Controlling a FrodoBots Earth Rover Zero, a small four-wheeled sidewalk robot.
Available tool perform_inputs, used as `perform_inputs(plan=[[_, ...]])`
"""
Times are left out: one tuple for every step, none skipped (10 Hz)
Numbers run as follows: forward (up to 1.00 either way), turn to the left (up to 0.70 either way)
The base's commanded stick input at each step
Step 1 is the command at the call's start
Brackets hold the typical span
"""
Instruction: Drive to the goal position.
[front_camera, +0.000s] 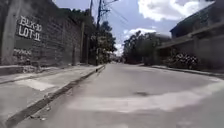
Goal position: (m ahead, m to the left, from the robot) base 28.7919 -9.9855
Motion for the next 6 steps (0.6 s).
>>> perform_inputs(plan=[[1.0,0.0],[1.0,0.0],[1.0,0.0],[1.0,0.0],[1.0,-0.02],[1.0,-0.02]])
